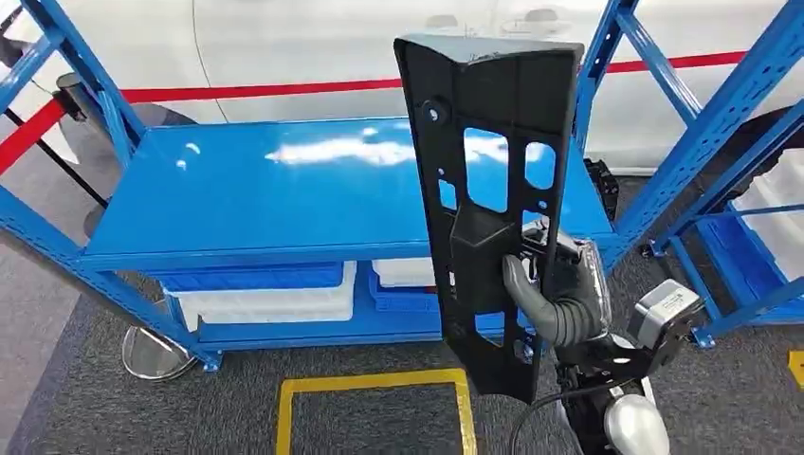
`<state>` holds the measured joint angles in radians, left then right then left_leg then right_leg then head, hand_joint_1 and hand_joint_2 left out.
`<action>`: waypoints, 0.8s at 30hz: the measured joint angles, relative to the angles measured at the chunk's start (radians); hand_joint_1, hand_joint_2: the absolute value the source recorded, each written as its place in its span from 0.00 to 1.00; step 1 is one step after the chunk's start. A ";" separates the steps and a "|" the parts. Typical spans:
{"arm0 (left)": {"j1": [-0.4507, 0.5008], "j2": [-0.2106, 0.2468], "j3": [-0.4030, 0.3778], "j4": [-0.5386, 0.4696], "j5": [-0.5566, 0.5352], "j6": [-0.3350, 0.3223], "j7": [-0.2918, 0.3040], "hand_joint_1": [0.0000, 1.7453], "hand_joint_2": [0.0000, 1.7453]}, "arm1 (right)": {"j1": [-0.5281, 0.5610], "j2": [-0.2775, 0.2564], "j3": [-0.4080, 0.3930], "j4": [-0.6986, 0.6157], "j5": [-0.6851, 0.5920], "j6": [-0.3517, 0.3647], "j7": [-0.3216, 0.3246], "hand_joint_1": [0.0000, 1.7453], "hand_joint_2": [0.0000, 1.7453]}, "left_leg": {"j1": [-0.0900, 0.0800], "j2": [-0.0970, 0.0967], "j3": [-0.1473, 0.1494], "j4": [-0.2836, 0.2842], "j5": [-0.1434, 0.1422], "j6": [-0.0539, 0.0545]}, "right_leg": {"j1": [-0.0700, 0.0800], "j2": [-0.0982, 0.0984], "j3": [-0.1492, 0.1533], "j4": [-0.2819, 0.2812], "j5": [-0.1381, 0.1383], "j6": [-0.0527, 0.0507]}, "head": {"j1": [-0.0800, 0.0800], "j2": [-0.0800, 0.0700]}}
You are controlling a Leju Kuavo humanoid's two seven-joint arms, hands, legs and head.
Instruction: Take the parts from the cabinet and place them on the table.
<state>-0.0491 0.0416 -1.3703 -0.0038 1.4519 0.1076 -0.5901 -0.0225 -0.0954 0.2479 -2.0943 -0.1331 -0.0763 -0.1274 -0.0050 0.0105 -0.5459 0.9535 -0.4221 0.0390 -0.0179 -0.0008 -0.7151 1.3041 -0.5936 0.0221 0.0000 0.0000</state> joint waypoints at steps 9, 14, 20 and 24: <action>0.014 0.009 -0.010 0.001 0.000 -0.009 0.003 0.00 1.00 | 0.016 -0.002 -0.018 -0.023 0.004 -0.008 -0.003 1.00 1.00 | 0.007 -0.005 -0.110 0.079 0.054 -0.052 | -0.004 0.001 0.202 -0.260 0.056 -0.030 | 0.003 0.000; 0.018 0.015 -0.011 0.001 0.011 -0.015 0.004 0.00 1.00 | 0.038 -0.002 -0.023 -0.035 0.019 -0.019 -0.012 1.00 1.00 | 0.015 -0.006 -0.172 0.315 -0.175 -0.074 | -0.002 -0.004 0.133 -0.261 0.116 -0.054 | -0.004 0.000; 0.024 0.038 -0.010 0.003 0.035 -0.029 0.011 0.00 1.00 | 0.100 0.004 -0.045 -0.059 0.045 -0.043 -0.027 1.00 1.00 | -0.002 -0.007 0.073 0.093 -0.114 -0.019 | 0.008 -0.006 0.060 -0.252 0.177 -0.053 | -0.002 0.000; 0.025 0.049 -0.010 0.004 0.035 -0.032 0.017 0.00 1.00 | 0.123 0.018 -0.045 -0.059 0.061 -0.049 -0.027 1.00 1.00 | -0.016 -0.005 0.096 0.017 -0.098 -0.003 | -0.005 -0.011 0.068 -0.280 0.219 -0.023 | -0.010 0.000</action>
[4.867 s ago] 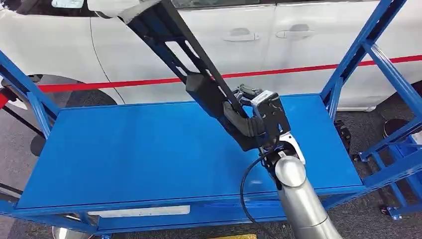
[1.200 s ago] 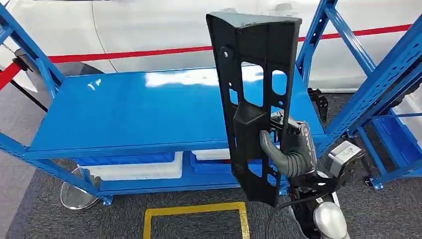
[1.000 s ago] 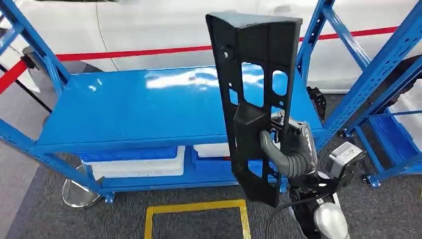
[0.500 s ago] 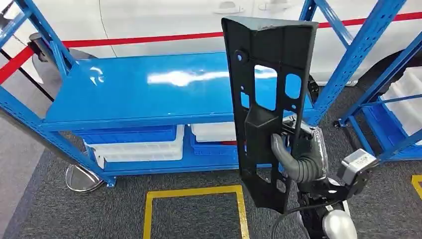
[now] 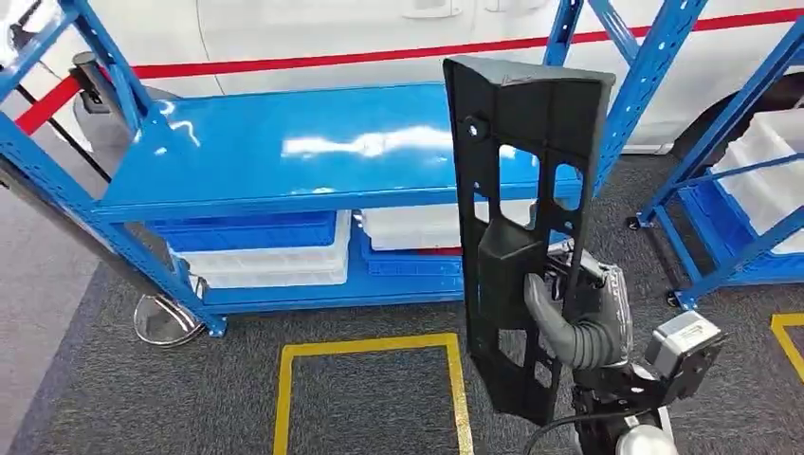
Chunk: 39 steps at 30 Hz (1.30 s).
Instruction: Take the parts from the cabinet and place them on the table.
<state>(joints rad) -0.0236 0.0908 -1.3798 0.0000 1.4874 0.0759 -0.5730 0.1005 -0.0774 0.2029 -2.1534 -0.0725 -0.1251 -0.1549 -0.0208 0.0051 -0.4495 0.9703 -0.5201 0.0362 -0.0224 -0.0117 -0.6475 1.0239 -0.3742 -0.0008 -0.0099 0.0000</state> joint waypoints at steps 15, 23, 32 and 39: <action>0.001 -0.006 -0.002 0.000 -0.014 0.017 -0.004 0.00 1.00 | 0.110 0.000 -0.030 -0.031 -0.002 -0.018 -0.004 1.00 1.00 | 0.018 0.004 -0.213 0.067 0.154 -0.044 | 0.003 0.012 0.146 0.031 -0.183 -0.004 | 0.007 0.000; 0.001 -0.008 -0.002 0.000 -0.011 0.014 0.000 0.00 1.00 | 0.116 -0.001 -0.065 -0.055 -0.037 -0.016 -0.010 1.00 1.00 | 0.027 0.001 -0.244 0.356 -0.047 -0.066 | 0.008 0.005 0.031 0.031 -0.085 -0.033 | 0.003 0.000; -0.014 -0.022 -0.005 0.000 -0.012 0.024 -0.011 0.00 1.00 | 0.123 -0.003 -0.092 -0.097 -0.010 -0.010 -0.007 1.00 1.00 | 0.013 0.007 -0.007 -0.032 0.039 -0.003 | 0.007 0.004 -0.006 0.005 -0.010 0.005 | -0.001 0.000; -0.046 -0.062 -0.020 0.000 -0.020 0.040 0.004 0.00 1.00 | 0.146 -0.005 -0.092 -0.108 0.030 -0.011 0.009 1.00 1.00 | 0.013 0.009 -0.129 0.000 0.110 -0.003 | -0.001 0.010 -0.014 0.245 -0.155 0.031 | 0.006 0.000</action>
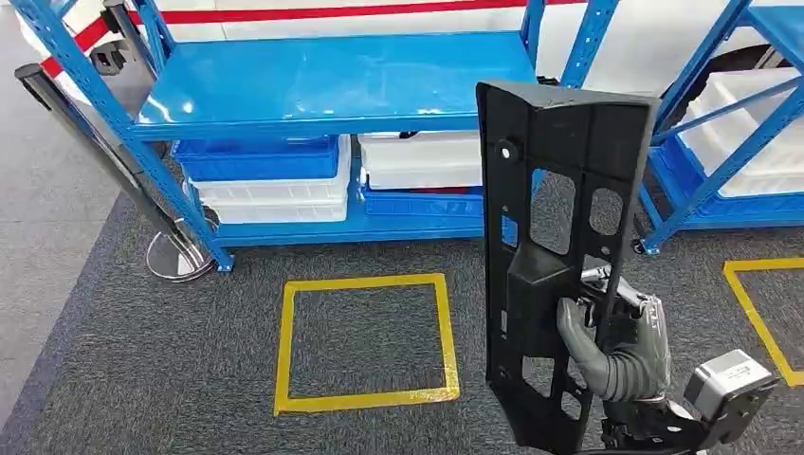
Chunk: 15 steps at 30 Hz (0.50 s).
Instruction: Take the parts from the cabinet and place them on the table.
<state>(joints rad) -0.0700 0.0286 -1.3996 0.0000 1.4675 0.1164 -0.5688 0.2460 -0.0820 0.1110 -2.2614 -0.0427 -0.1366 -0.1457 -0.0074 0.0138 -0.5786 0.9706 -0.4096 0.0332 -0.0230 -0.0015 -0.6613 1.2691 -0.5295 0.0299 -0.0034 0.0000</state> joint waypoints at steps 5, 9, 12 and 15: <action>0.003 -0.016 -0.021 0.000 -0.015 -0.013 -0.009 0.00 1.00 | 0.041 0.000 0.001 -0.018 0.037 -0.014 0.011 1.00 1.00 | 0.001 -0.003 -0.064 0.058 0.020 -0.026 | 0.005 0.002 0.157 -0.231 -0.014 -0.018 | -0.002 0.000; 0.013 -0.016 -0.048 0.000 -0.038 -0.019 0.032 0.00 1.00 | 0.068 0.000 0.010 -0.039 0.053 -0.038 0.043 1.00 1.00 | 0.006 -0.010 -0.087 0.082 -0.017 -0.051 | -0.003 -0.004 0.129 -0.240 0.024 -0.051 | 0.006 0.000; 0.010 -0.016 -0.060 0.000 -0.040 -0.013 0.047 0.00 1.00 | 0.081 0.000 0.024 -0.047 0.053 -0.049 0.056 1.00 1.00 | 0.017 -0.010 -0.135 0.289 -0.179 -0.069 | -0.002 -0.005 0.087 -0.238 0.058 -0.056 | 0.004 0.000; 0.010 -0.016 -0.068 0.000 -0.039 -0.006 0.049 0.00 1.00 | 0.083 0.000 0.027 -0.047 0.036 -0.056 0.058 1.00 1.00 | 0.025 -0.010 -0.089 0.319 -0.138 -0.077 | -0.005 -0.005 0.044 -0.233 0.088 -0.048 | 0.003 0.000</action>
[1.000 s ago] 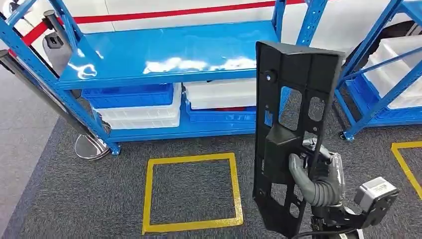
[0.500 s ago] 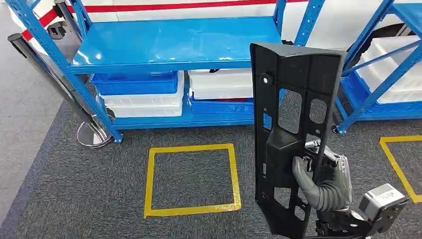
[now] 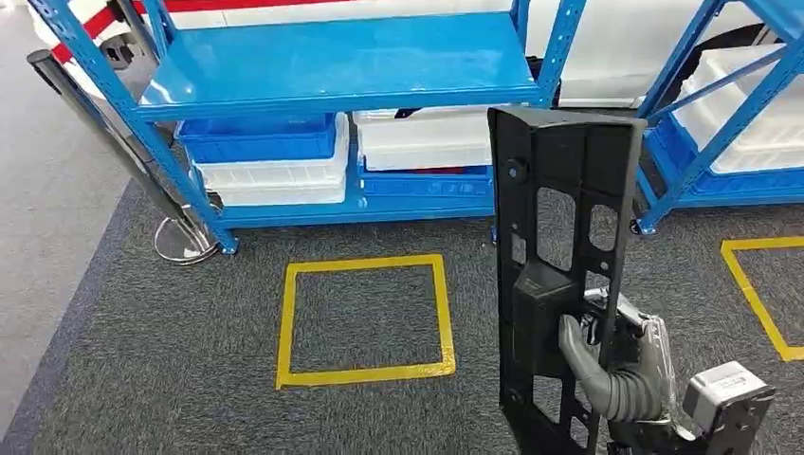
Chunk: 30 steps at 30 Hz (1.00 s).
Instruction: Take the parts from the cabinet and place them on the table.
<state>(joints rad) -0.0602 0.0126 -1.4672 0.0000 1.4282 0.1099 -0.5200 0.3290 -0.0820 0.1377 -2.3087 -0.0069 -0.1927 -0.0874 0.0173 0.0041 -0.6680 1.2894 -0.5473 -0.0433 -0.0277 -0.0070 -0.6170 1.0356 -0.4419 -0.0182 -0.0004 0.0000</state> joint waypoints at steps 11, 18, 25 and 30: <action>-0.014 0.004 -0.002 0.000 0.014 0.006 -0.024 0.00 1.00 | -0.033 0.000 0.000 -0.005 -0.028 0.002 -0.002 1.00 1.00 | -0.009 0.003 0.159 -0.329 0.090 0.065 | -0.001 0.006 -0.076 0.125 -0.102 0.048 | 0.005 0.000; -0.014 0.004 -0.002 0.000 0.034 0.001 -0.040 0.00 1.00 | -0.049 0.000 0.000 -0.005 -0.030 0.009 0.000 1.00 1.00 | -0.026 0.004 0.051 -0.272 0.133 0.063 | 0.014 0.005 0.092 0.063 -0.074 0.022 | 0.006 0.000; -0.013 -0.006 -0.005 0.000 0.041 0.004 -0.036 0.00 1.00 | -0.067 0.000 0.000 -0.002 -0.029 0.010 0.001 1.00 1.00 | -0.024 -0.003 0.006 -0.213 0.076 0.023 | 0.011 -0.004 0.086 -0.022 -0.056 -0.013 | 0.003 0.000; -0.017 -0.009 -0.018 0.000 0.037 0.001 -0.019 0.00 1.00 | -0.070 0.000 0.000 0.007 -0.030 0.008 0.002 1.00 1.00 | -0.002 -0.003 -0.007 0.021 -0.022 -0.002 | 0.009 -0.006 0.006 -0.008 -0.002 -0.007 | 0.002 0.000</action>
<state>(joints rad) -0.0770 0.0038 -1.4854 0.0000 1.4649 0.1114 -0.5394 0.2589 -0.0824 0.1381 -2.3015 -0.0374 -0.1850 -0.0858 0.0148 0.0016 -0.6753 1.3101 -0.5690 -0.0455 -0.0182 -0.0130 -0.6106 1.0271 -0.4442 -0.0251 0.0019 0.0000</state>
